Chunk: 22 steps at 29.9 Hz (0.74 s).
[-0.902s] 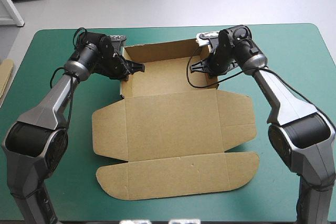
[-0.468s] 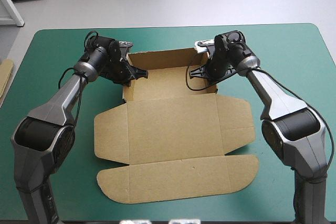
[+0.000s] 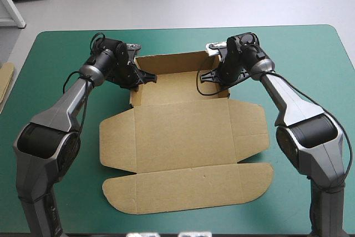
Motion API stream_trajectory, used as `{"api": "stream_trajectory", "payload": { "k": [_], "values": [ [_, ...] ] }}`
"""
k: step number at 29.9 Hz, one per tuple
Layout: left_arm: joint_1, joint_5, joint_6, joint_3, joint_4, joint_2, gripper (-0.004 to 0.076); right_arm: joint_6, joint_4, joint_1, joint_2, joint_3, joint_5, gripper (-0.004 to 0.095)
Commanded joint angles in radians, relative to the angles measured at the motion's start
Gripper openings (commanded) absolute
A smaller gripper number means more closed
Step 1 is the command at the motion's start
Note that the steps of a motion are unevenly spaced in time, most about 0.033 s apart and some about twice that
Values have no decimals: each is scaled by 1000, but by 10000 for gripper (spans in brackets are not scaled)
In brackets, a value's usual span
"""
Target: Fold the box
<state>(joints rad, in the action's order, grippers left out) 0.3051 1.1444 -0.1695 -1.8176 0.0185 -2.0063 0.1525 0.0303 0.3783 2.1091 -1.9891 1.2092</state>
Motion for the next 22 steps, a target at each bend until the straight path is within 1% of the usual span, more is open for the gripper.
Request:
{"api": "stream_trajectory", "payload": {
  "k": [1,2,4,6,8,9,11,12,22],
  "values": [
    [5,-33,48,-25,-40,46,43,-46,-36,-7,-33,-18,34,43],
    [5,-33,51,-25,-40,46,83,-46,-30,-7,-33,-19,32,79],
    [5,-33,55,-25,-32,46,190,-47,-30,-7,-33,-25,27,175],
    [5,-33,55,-25,-29,46,309,-47,-30,-7,-33,-36,27,330],
    [5,-33,55,-25,-29,48,401,-46,-30,-7,-33,-51,37,490],
    [5,-36,55,-25,-29,48,428,-46,-30,-7,-33,-61,37,555],
    [5,-43,55,-25,-29,54,468,-43,-24,-7,-33,-76,37,633],
    [5,-50,55,-25,-29,57,478,-41,-21,-7,-33,-84,37,648],
    [5,-103,55,-27,-29,121,481,-41,-15,-7,-42,-157,37,648]
  ]
}}
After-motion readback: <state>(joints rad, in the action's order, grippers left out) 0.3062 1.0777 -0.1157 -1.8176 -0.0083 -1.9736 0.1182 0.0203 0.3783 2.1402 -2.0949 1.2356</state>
